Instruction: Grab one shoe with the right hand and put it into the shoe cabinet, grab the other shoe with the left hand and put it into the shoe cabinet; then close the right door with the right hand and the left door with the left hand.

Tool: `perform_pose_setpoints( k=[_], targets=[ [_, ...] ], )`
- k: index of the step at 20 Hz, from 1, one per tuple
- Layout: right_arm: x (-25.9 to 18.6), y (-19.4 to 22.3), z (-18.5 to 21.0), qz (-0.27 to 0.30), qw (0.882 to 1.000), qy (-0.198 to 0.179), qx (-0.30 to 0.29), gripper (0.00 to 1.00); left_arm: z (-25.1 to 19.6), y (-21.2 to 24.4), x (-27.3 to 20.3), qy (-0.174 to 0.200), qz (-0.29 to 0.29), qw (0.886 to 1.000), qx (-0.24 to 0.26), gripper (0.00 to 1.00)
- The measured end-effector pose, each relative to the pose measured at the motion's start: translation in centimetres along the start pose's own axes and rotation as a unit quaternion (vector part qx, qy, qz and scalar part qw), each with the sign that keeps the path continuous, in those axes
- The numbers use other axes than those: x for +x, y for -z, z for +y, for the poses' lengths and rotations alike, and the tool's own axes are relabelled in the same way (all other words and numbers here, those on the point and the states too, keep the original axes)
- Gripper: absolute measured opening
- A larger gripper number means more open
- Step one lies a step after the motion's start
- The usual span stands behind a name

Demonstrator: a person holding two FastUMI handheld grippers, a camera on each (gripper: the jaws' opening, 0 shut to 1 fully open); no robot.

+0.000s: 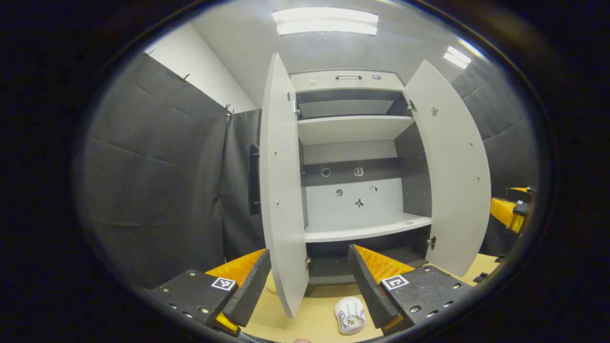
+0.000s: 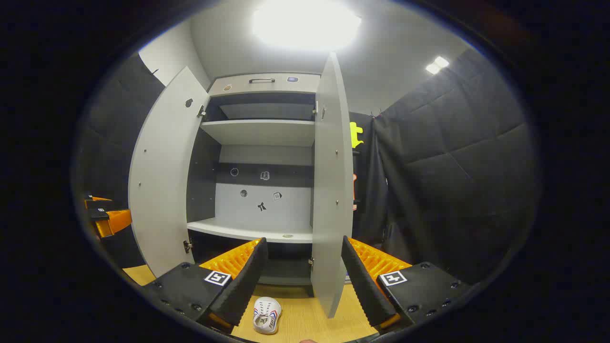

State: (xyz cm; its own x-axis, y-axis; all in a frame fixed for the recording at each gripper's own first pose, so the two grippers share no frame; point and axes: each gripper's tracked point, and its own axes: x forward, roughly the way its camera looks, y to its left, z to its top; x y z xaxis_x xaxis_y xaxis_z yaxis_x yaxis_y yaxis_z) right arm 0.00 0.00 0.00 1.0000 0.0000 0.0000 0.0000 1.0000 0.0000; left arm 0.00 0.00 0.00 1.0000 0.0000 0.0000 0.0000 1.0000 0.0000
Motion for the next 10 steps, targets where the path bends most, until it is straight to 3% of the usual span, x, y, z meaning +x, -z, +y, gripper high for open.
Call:
perform_pose_setpoints(
  k=[10],
  targets=[
    [0.42, -0.12, 0.26, -0.003, 1.0, 0.0, 0.003, 0.97, -0.01, -0.04, 0.03, -0.002, 0.0, 1.0, -0.002, 1.0]
  ],
)
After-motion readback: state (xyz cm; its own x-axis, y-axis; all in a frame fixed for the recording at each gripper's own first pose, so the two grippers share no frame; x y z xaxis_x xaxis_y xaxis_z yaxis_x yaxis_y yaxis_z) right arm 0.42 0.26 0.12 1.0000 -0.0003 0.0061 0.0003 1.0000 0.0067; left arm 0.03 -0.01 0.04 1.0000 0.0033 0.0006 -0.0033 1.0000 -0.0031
